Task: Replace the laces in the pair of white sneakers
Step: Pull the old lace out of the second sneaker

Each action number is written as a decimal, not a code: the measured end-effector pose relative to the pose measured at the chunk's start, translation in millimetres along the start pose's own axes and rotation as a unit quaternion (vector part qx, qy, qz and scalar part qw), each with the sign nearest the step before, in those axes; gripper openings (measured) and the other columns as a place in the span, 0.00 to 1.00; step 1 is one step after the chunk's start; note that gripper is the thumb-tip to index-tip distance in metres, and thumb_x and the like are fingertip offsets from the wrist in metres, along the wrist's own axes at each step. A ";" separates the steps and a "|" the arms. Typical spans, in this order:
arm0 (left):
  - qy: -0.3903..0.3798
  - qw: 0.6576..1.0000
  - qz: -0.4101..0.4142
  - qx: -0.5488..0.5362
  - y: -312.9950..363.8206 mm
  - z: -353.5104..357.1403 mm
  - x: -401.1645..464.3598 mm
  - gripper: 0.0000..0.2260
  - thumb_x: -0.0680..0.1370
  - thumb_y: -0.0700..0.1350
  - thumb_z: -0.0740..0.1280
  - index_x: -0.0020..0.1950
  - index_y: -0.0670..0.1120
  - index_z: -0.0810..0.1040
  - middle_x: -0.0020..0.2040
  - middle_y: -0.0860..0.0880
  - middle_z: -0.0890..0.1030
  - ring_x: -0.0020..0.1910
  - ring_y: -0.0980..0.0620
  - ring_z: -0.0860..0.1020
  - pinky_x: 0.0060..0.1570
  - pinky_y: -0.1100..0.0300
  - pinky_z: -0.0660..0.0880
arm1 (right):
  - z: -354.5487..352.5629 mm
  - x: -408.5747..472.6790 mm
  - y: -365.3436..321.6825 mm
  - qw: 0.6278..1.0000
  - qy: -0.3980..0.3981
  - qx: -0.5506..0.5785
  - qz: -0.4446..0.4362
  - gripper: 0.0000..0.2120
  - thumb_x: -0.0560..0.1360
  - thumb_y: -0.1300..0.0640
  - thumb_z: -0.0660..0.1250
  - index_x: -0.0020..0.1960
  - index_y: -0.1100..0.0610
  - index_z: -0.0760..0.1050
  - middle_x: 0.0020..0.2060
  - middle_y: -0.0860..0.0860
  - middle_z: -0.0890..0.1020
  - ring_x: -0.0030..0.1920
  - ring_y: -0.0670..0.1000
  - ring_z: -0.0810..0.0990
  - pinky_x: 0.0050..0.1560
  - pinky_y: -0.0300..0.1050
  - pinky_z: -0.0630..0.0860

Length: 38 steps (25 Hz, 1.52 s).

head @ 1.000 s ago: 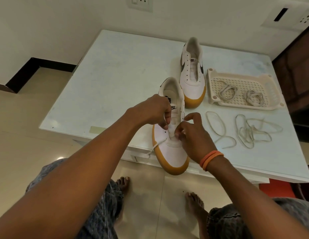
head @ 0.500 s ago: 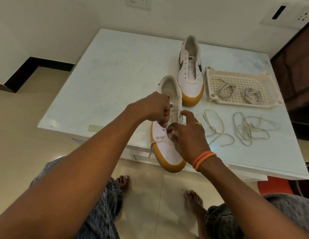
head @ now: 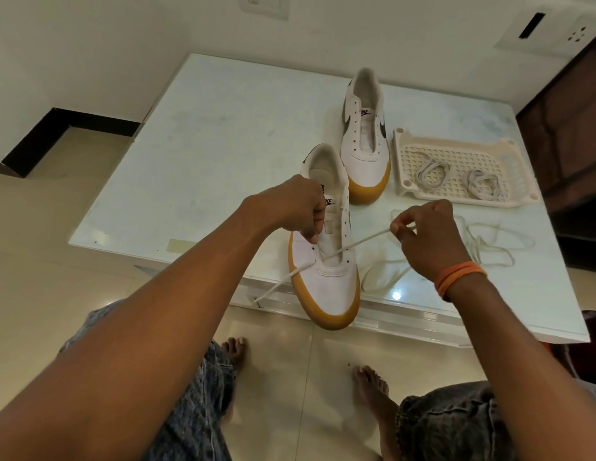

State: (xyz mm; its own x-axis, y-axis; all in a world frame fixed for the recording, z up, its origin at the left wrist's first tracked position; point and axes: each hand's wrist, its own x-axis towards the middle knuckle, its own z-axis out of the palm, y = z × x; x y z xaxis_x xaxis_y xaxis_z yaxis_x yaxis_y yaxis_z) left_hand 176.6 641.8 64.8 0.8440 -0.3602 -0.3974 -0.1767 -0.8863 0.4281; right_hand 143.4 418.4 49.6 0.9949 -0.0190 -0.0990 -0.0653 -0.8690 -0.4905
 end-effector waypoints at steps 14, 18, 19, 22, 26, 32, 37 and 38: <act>0.002 1.000 -0.012 0.000 0.7 -0.1 0.3 0.09 0.69 0.44 0.78 0.46 0.45 0.85 0.46 0.50 0.83 0.46 0.52 0.79 0.43 0.64 0.74 | 28.9 -12.9 -22.0 0.997 -0.002 -0.004 -0.074 0.02 0.74 0.58 0.70 0.44 0.51 0.78 0.60 0.54 0.67 0.56 0.52 0.71 0.62 0.52 0.71; -0.002 1.000 -0.011 -0.003 0.7 -1.4 -0.5 0.08 0.68 0.44 0.79 0.45 0.45 0.85 0.44 0.51 0.82 0.44 0.54 0.79 0.42 0.64 0.74 | 1.1 4.3 -1.8 0.999 0.028 0.032 -0.003 0.02 0.74 0.58 0.70 0.47 0.53 0.78 0.61 0.57 0.70 0.53 0.49 0.69 0.55 0.40 0.65; -0.003 1.000 -0.013 -0.004 0.9 -1.4 0.1 0.08 0.68 0.43 0.79 0.45 0.45 0.84 0.44 0.51 0.82 0.44 0.54 0.78 0.40 0.65 0.73 | 3.5 2.3 -2.8 0.999 0.036 0.020 -0.016 0.05 0.73 0.58 0.70 0.49 0.52 0.78 0.61 0.56 0.69 0.56 0.52 0.71 0.57 0.45 0.68; -0.005 1.000 -0.019 -0.006 3.0 -0.2 0.2 0.08 0.69 0.44 0.78 0.46 0.45 0.84 0.46 0.49 0.83 0.45 0.53 0.79 0.40 0.65 0.72 | 26.5 -16.5 -24.0 0.992 0.012 -0.021 -0.122 0.12 0.72 0.55 0.72 0.54 0.48 0.78 0.66 0.54 0.66 0.65 0.59 0.69 0.62 0.58 0.71; -0.003 1.000 -0.022 -0.008 4.2 0.6 -0.5 0.07 0.70 0.44 0.77 0.46 0.45 0.83 0.49 0.48 0.83 0.50 0.50 0.80 0.44 0.63 0.71 | 60.4 -33.2 -41.1 0.980 -0.046 -0.116 -0.154 0.07 0.74 0.54 0.71 0.52 0.50 0.80 0.71 0.56 0.64 0.69 0.61 0.67 0.65 0.62 0.69; -0.007 1.000 -0.018 -0.010 0.9 -2.6 -1.0 0.08 0.68 0.44 0.78 0.45 0.46 0.84 0.46 0.49 0.83 0.45 0.54 0.78 0.37 0.67 0.70 | 18.6 -3.9 -18.4 0.998 -0.003 -0.004 -0.064 0.02 0.76 0.59 0.69 0.48 0.56 0.80 0.60 0.54 0.67 0.51 0.49 0.71 0.57 0.39 0.69; -0.010 1.000 -0.014 -0.004 1.5 -2.9 -0.5 0.08 0.68 0.44 0.79 0.44 0.46 0.84 0.45 0.50 0.83 0.45 0.53 0.79 0.36 0.66 0.70 | 4.7 0.1 -6.3 0.997 0.045 0.041 -0.046 0.08 0.73 0.57 0.71 0.52 0.52 0.78 0.62 0.55 0.67 0.60 0.54 0.72 0.56 0.40 0.67; -0.010 1.000 -0.014 -0.003 1.8 -2.7 -0.2 0.08 0.68 0.44 0.79 0.44 0.46 0.84 0.45 0.50 0.83 0.45 0.53 0.79 0.36 0.66 0.70 | 13.6 -6.2 -13.2 0.996 0.026 0.037 -0.082 0.11 0.72 0.56 0.72 0.54 0.50 0.77 0.63 0.54 0.66 0.62 0.55 0.72 0.60 0.46 0.69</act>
State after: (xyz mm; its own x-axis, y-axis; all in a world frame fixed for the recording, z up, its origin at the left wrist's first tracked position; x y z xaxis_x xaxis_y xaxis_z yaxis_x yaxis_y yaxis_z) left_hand 177.5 641.1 67.8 0.8383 -0.3414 -0.4251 -0.1504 -0.8942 0.4216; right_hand 137.1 436.7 44.8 0.9952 0.0926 0.0314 0.0943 -0.8236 -0.5593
